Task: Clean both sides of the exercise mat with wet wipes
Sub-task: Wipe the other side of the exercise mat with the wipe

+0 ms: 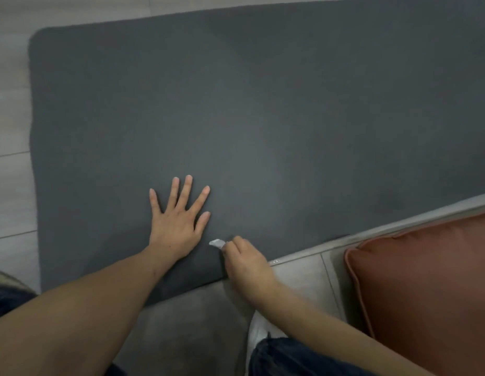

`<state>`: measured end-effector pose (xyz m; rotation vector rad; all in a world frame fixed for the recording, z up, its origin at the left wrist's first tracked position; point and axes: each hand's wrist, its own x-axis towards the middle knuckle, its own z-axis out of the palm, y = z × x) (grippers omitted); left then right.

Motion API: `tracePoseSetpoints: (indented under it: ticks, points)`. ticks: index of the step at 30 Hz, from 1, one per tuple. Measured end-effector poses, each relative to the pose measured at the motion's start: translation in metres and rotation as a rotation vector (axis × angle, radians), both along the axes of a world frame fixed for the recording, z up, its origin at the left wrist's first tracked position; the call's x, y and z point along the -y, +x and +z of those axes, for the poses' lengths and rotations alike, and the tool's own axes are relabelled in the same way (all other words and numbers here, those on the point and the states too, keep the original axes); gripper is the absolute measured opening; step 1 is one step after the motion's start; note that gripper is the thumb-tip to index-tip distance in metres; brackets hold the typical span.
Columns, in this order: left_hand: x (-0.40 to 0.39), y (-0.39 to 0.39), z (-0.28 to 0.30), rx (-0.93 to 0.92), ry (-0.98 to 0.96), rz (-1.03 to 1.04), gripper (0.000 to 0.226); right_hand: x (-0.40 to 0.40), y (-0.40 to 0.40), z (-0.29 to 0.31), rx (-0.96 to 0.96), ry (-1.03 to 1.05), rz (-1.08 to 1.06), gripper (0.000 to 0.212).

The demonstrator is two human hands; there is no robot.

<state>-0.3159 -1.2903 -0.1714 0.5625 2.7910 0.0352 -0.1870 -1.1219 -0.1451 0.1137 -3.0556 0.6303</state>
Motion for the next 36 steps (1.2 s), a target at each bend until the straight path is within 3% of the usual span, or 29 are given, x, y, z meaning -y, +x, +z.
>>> tracePoseSetpoints:
  ticks: [2, 3, 5, 7, 10, 12, 15, 17, 19, 22, 25, 27, 29, 32, 34, 36]
  points:
    - [0.011, -0.002, -0.002, -0.008, 0.000, 0.069, 0.060, -0.012, -0.005, -0.005, -0.019, 0.043, 0.195, 0.006]
    - [0.015, -0.004, -0.003, -0.001, 0.001, 0.101, 0.059, -0.032, -0.013, -0.008, -0.038, 0.070, 0.174, 0.010]
    - [0.019, -0.006, -0.003, 0.004, 0.007, 0.125, 0.058, -0.084, -0.031, -0.011, -0.069, 0.123, -0.051, 0.020]
    - [0.019, -0.006, -0.004, 0.004, 0.016, 0.124, 0.059, -0.132, -0.047, -0.007, -0.095, 0.150, -0.338, 0.015]
    - [0.017, -0.007, -0.003, 0.012, 0.010, 0.117, 0.059, -0.119, -0.050, 0.000, -0.159, 0.125, -0.519, 0.009]
    - [0.018, -0.008, -0.002, 0.035, 0.007, 0.122, 0.058, -0.059, -0.036, -0.004, -0.140, 0.078, -0.358, 0.004]
    - [0.018, -0.010, 0.002, 0.034, 0.028, 0.118, 0.056, 0.034, -0.009, -0.002, -0.023, 0.025, 0.091, 0.007]
    - [0.023, -0.013, 0.004, -0.007, 0.049, 0.113, 0.052, 0.040, -0.010, -0.002, -0.052, 0.030, 0.269, 0.009]
    - [0.032, -0.020, 0.005, -0.050, 0.042, 0.107, 0.052, -0.001, -0.032, -0.006, -0.112, 0.087, 0.153, 0.006]
    - [0.041, -0.023, 0.001, -0.013, 0.023, 0.248, 0.057, -0.091, -0.065, -0.004, -0.117, 0.135, -0.274, 0.001]
    - [0.042, -0.020, 0.000, 0.030, 0.027, 0.347, 0.058, -0.092, -0.073, 0.001, -0.160, 0.111, -0.488, 0.009]
    - [0.043, -0.022, 0.003, 0.073, 0.039, 0.333, 0.056, -0.032, -0.065, -0.002, -0.171, 0.064, -0.385, 0.011]
    - [0.045, -0.026, 0.006, 0.096, 0.045, 0.332, 0.055, 0.034, -0.047, -0.003, -0.115, 0.002, -0.110, 0.007]
    - [0.053, -0.025, 0.009, 0.061, 0.038, 0.318, 0.054, 0.042, -0.038, -0.008, -0.106, 0.024, 0.140, 0.010]
    - [0.063, -0.029, 0.011, 0.029, 0.040, 0.337, 0.054, -0.009, -0.053, -0.010, -0.118, 0.075, 0.017, 0.002]
    - [0.071, -0.036, 0.012, 0.051, 0.037, 0.390, 0.053, -0.076, -0.070, -0.005, -0.103, 0.144, -0.233, 0.012]
